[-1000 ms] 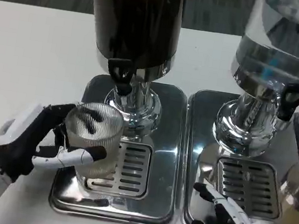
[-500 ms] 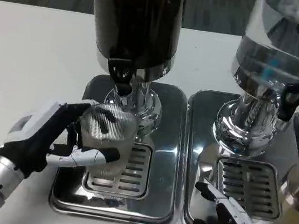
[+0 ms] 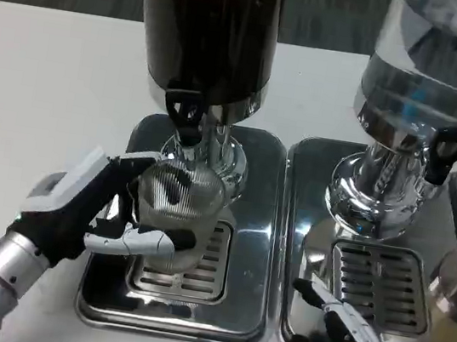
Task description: Grasp the cup under the faucet to collect the drink, then remove the cup.
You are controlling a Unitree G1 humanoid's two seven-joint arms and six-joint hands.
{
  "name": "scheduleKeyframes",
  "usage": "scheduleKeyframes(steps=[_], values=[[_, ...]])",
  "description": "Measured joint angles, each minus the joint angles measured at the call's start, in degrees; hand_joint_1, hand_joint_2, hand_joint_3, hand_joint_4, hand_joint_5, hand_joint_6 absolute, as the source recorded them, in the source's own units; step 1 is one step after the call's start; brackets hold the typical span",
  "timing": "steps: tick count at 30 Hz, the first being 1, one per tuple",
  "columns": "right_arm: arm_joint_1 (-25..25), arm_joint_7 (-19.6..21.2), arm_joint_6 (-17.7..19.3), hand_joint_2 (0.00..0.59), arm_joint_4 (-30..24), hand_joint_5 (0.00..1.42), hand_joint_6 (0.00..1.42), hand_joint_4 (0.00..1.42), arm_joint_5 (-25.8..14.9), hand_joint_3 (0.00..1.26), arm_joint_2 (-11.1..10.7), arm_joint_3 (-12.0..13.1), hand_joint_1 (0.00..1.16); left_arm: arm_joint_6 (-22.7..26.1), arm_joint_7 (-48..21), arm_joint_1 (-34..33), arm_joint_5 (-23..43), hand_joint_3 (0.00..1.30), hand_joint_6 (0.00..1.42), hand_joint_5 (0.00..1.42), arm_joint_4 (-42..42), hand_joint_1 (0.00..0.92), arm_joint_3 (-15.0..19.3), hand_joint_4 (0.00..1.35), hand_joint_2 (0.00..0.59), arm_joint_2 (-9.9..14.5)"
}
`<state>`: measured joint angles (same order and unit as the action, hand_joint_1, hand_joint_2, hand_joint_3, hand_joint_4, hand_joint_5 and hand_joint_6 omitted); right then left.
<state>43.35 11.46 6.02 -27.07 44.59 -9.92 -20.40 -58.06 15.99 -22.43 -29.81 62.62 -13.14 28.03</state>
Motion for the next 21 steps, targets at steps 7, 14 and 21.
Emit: scheduleKeyframes(steps=[7,14,21], values=[[0.3,0.0,0.0,0.558,0.0,0.14,0.20,0.19,0.0,0.20,0.0,-0.2,0.36,0.3,0.1,0.0,0.0,0.47,0.89,0.76,-0.2,0.317,-0.7,0.54,0.035,0.4],[0.2,0.0,0.0,0.558,0.0,0.15,0.20,0.20,0.0,0.20,0.0,-0.2,0.36,0.9,0.1,0.0,0.0,0.38,0.77,0.66,-0.4,0.242,-1.1,0.42,0.000,0.7],[-0.1,0.0,0.0,0.560,0.0,0.16,0.21,0.20,-0.1,0.20,0.0,-0.2,0.35,1.1,-0.4,0.0,0.0,0.35,0.71,0.63,-0.7,0.219,-1.2,0.40,0.000,1.0]])
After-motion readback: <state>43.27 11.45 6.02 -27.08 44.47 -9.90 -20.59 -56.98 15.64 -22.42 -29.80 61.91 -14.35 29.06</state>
